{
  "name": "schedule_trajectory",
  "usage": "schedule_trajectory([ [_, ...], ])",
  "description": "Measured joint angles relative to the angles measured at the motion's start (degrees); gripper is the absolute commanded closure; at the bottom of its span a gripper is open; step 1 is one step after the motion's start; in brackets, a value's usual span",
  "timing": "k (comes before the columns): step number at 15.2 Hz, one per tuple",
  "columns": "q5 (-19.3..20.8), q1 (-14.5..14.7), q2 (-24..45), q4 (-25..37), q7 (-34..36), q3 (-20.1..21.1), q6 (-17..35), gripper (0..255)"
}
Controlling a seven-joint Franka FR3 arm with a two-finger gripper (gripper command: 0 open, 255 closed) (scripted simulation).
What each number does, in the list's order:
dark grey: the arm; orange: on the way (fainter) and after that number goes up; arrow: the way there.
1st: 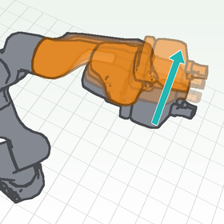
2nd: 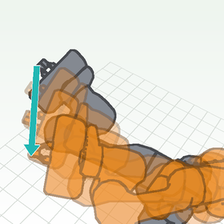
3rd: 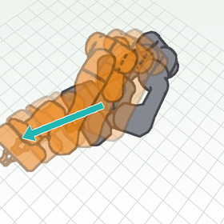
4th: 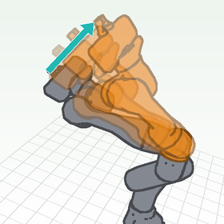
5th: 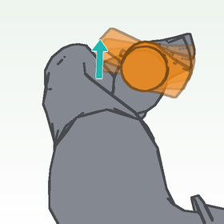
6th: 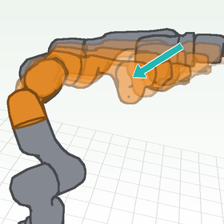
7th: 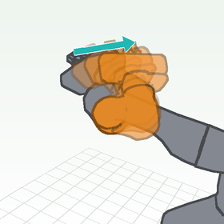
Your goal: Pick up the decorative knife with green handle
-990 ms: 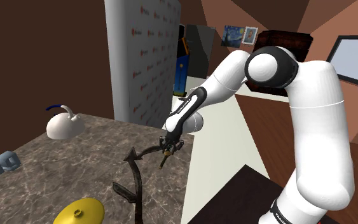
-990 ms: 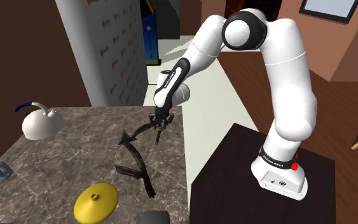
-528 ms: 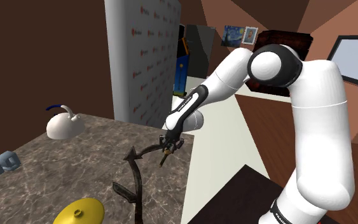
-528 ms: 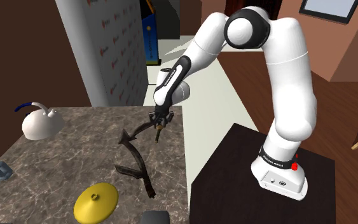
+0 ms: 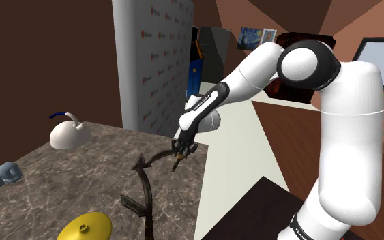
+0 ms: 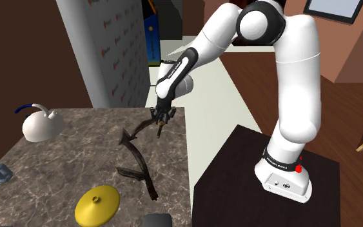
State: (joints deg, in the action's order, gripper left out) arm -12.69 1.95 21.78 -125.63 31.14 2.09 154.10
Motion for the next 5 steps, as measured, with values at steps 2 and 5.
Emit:
schedule_trajectory([
  [2,0.29,0.26,-1.24,-0.18,0.52,-0.15,-1.03,255],
  [5,0.70,0.37,-2.98,-0.13,0.96,-0.39,-2.80,255],
])
